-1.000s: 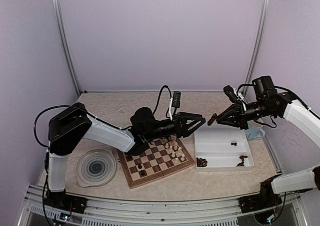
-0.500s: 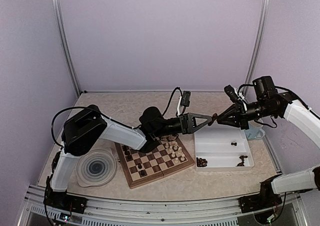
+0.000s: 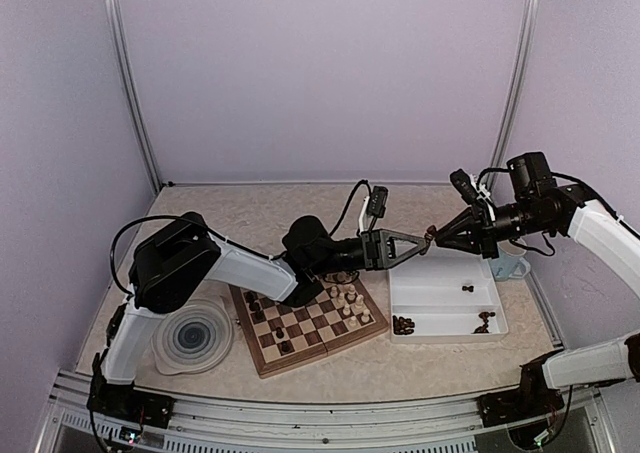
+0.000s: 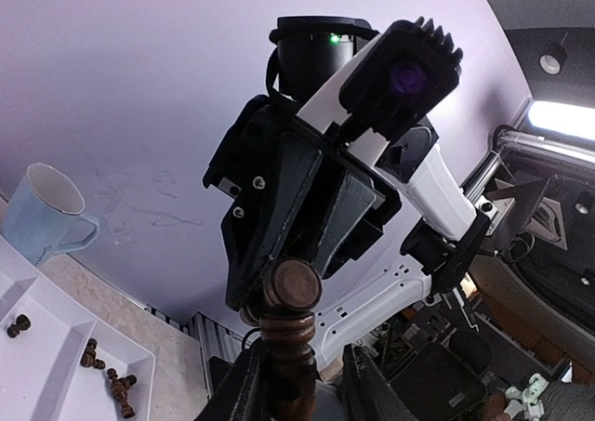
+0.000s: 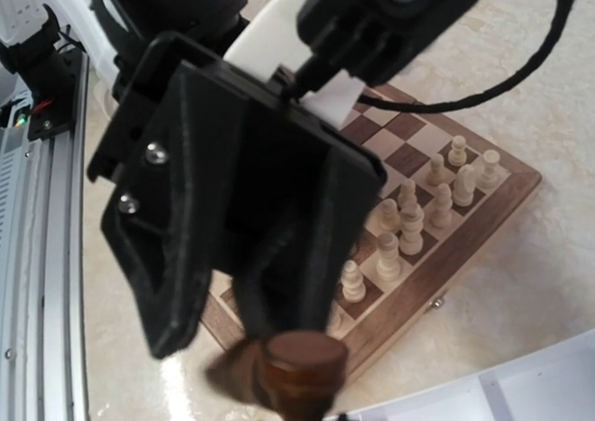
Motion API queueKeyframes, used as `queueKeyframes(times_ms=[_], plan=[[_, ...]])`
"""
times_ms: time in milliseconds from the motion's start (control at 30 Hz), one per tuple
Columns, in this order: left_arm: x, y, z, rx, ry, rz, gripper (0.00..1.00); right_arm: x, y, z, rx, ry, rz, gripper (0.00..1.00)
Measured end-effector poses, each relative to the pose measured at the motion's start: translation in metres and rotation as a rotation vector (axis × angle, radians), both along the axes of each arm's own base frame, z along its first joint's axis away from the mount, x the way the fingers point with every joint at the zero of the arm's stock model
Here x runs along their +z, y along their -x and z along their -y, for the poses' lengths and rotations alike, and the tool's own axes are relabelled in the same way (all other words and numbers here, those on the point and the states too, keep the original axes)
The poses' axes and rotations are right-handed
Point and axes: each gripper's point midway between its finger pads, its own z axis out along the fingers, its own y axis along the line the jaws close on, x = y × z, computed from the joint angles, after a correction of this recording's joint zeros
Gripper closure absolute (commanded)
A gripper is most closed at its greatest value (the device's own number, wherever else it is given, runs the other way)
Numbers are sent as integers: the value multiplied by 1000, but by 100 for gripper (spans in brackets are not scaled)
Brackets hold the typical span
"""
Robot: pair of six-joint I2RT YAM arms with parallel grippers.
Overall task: Set up the chess pieces on the board
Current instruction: Pick up the knight from the chess pile.
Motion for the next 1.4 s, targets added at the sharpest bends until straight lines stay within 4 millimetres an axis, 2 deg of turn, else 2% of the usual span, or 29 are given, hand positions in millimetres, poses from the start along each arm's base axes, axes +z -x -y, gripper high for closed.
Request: queueKeyframes(times_ms=[133,267,333,467,533,633,833,967,1000,1133,1200,1267,1400], plan=[[2,0,-2,-4,9,-7,86,0,-1,1,-6,1,2,100],[0,-1,-3,-4,5,-14,88,0,-3,2,-11,3,11,100],[-2,-1,-3,-4,0,-18,83,1,-5,2,-14,3,16,100],[-5,-1,-3,-3,-8,-21,64,1,-6,2,-16,2,22,100],[-6,-1,-3,-4,-10,-25,61,2,-6,3,-17,1,23,100],[-7,-1,-2,-5,-15,-29,61,2,-6,3,-17,1,23,100],[0,-1,0,-17,-8,-25,77,2,-6,2,-17,1,23,100],[3,-1,1,-24,-2,-19,82,2,-6,3,-18,1,24,100],[3,0,1,-25,-2,-19,81,2,-7,3,-19,2,25,100],[4,0,1,-32,-2,-26,66,2,-7,3,-19,1,30,100],[4,0,2,-36,-2,-33,62,2,-8,3,-19,0,32,100],[3,-1,3,-41,-4,-36,62,2,-8,3,-20,0,35,100],[5,-1,7,-54,3,-35,69,2,-8,3,-20,-1,36,100]])
